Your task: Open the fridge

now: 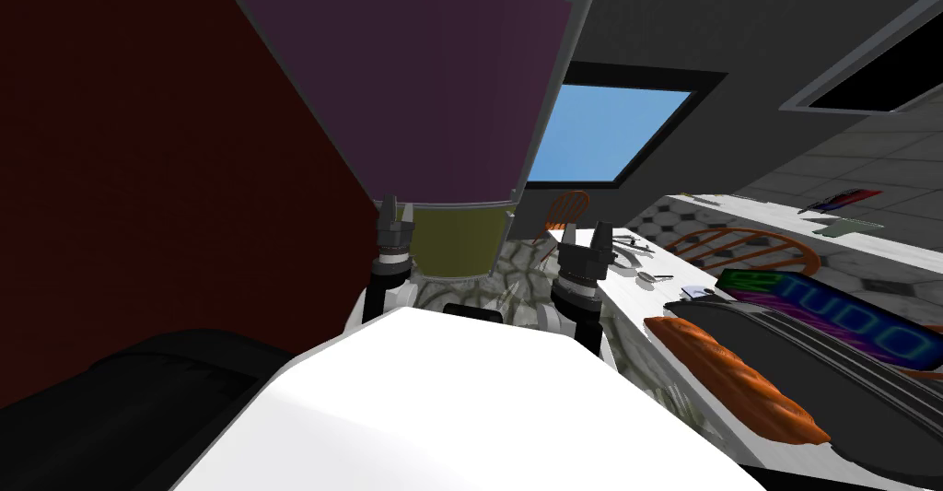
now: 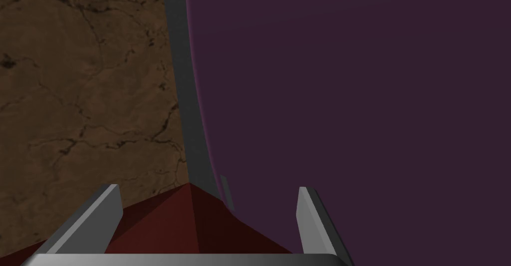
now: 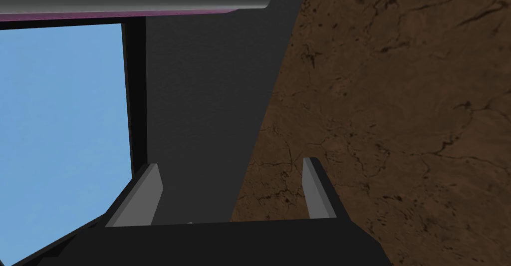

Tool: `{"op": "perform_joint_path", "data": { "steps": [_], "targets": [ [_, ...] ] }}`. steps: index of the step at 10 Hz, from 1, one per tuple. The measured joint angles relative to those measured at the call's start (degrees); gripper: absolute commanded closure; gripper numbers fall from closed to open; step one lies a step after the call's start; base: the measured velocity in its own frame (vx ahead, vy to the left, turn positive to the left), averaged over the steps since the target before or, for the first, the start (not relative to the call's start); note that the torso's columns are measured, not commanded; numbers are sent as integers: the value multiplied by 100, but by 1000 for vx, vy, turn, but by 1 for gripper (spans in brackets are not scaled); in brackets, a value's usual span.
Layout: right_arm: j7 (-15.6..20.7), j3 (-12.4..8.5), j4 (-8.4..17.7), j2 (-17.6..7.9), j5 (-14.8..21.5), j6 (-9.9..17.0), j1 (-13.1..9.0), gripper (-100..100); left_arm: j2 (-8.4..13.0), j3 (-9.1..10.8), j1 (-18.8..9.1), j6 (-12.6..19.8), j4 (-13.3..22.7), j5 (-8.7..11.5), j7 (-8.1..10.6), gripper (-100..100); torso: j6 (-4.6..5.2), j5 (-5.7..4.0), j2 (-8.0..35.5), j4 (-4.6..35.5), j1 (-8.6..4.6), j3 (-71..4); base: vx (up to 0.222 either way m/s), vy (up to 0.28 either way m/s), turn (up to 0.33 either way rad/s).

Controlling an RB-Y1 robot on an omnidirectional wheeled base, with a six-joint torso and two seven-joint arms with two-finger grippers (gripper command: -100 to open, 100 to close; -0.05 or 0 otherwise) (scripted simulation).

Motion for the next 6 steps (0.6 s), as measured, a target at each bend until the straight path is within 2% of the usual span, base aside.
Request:
{"op": "perform_joint_path", "data": {
  "steps": [2, 6],
  "targets": [
    [0, 0, 0, 0, 0, 0, 0, 0, 0, 0, 0, 0, 0, 0, 0, 0, 0, 0, 597, 600, 0, -1200, 0, 0, 0],
    [0, 0, -1, 0, 0, 0, 0, 0, 0, 0, 0, 0, -1, 0, 0, 0, 0, 0, 2269, 2268, 0, -4536, 0, 0, 0]
  ]
}}
